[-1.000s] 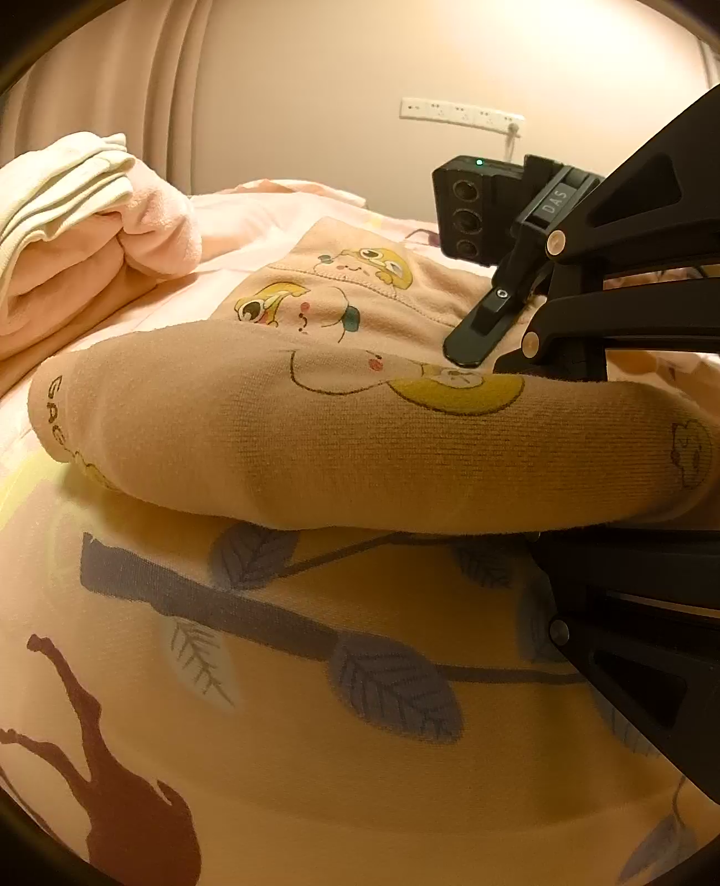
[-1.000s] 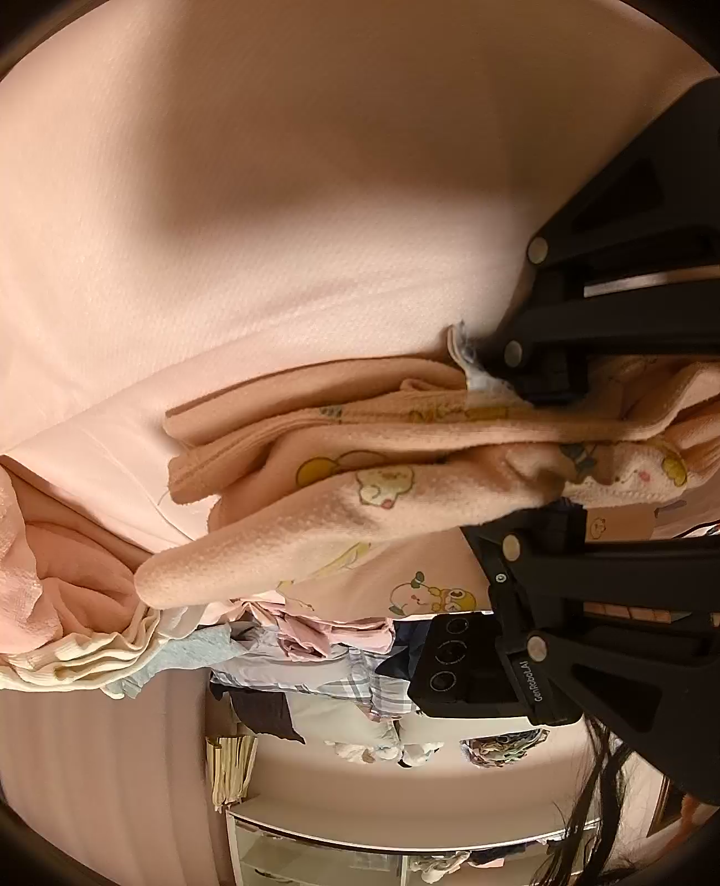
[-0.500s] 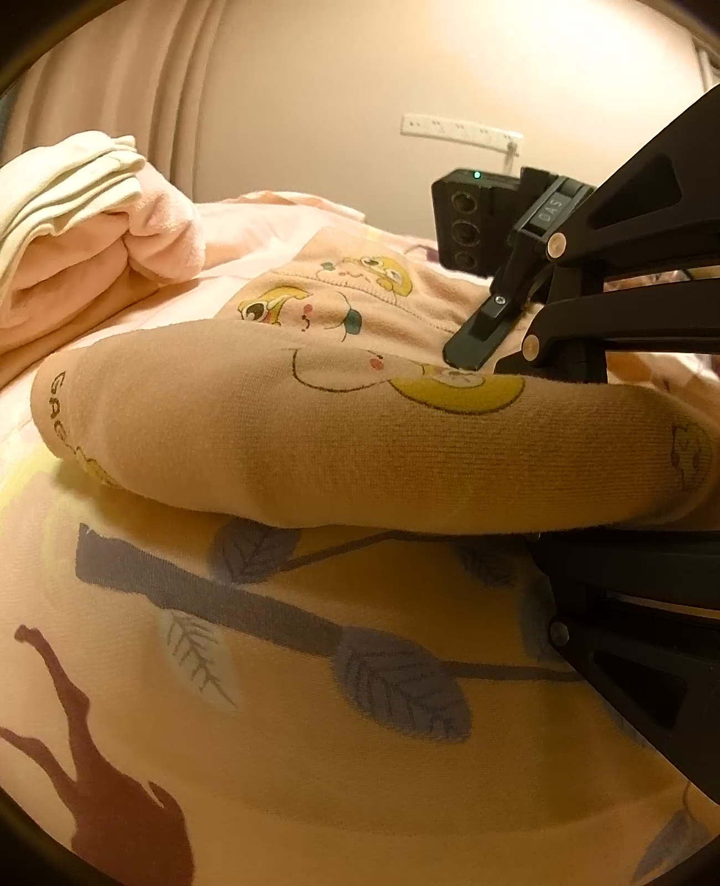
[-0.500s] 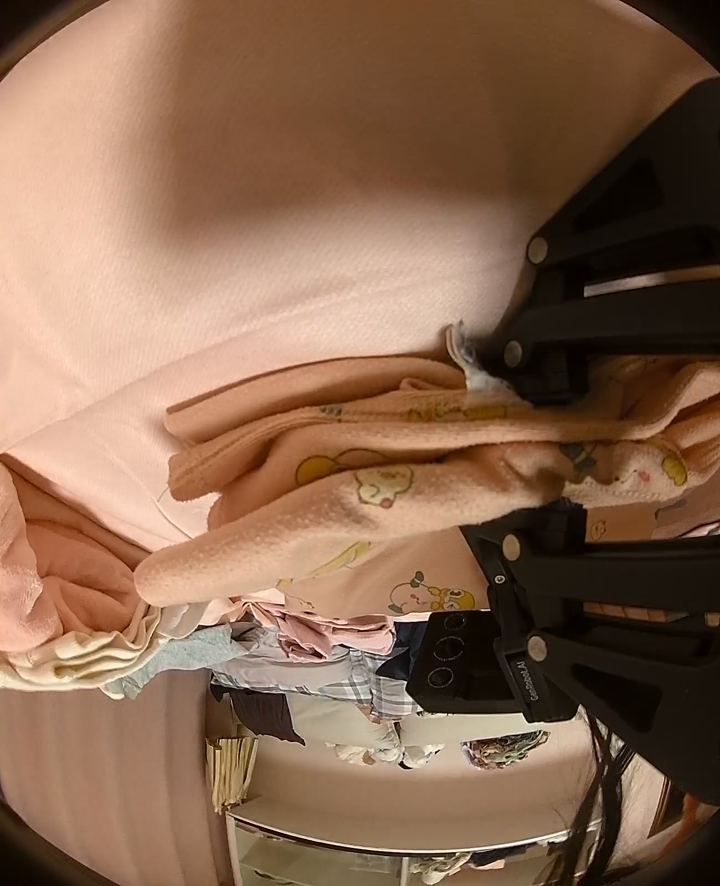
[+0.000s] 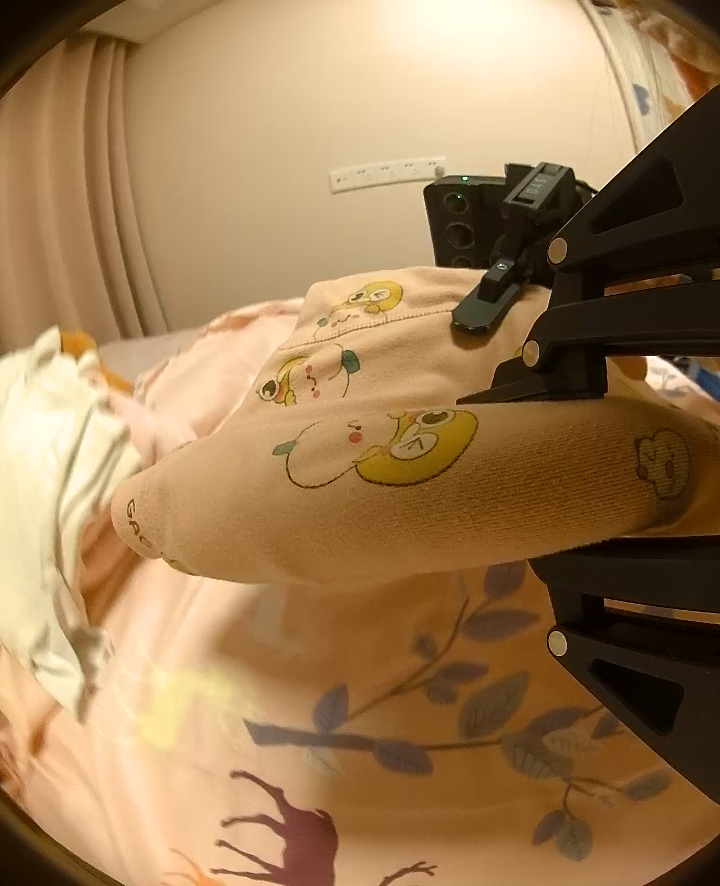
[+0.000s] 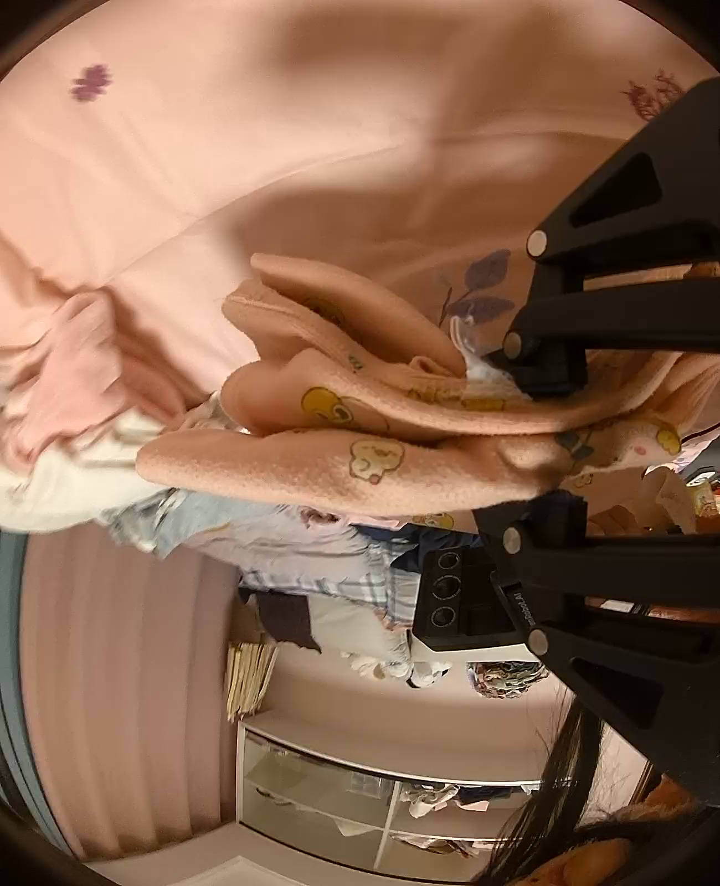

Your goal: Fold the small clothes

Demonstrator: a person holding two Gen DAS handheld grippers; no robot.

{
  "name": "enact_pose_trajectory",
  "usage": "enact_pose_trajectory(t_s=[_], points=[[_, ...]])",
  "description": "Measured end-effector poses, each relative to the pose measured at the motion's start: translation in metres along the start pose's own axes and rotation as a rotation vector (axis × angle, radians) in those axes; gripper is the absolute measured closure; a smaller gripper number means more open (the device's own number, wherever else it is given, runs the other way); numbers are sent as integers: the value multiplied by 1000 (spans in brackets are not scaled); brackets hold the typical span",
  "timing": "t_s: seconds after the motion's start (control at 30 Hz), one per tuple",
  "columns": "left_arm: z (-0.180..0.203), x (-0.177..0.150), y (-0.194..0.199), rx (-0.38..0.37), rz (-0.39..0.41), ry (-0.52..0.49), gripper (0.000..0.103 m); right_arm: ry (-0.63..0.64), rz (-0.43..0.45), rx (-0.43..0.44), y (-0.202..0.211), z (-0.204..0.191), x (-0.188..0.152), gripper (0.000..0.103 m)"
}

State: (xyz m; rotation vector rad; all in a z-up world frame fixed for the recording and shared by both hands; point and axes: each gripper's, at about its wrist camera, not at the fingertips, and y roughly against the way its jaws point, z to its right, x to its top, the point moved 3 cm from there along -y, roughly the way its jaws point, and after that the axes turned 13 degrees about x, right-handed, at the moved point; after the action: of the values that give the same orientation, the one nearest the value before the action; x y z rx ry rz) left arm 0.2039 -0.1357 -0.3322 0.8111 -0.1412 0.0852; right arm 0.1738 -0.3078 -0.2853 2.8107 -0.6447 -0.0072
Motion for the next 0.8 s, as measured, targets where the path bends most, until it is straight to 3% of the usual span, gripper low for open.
enact_pose_trajectory(t_s=[0.37, 0.6, 0.8], points=[[39, -38, 29, 36, 67, -88, 82, 89, 5, -32, 16, -44, -28, 78], [44, -41, 63, 30, 123, -88, 82, 129, 9, 16, 11, -65, -39, 78], [35, -49, 90, 26, 153, -84, 82, 180, -11, 8, 0, -88, -50, 78]])
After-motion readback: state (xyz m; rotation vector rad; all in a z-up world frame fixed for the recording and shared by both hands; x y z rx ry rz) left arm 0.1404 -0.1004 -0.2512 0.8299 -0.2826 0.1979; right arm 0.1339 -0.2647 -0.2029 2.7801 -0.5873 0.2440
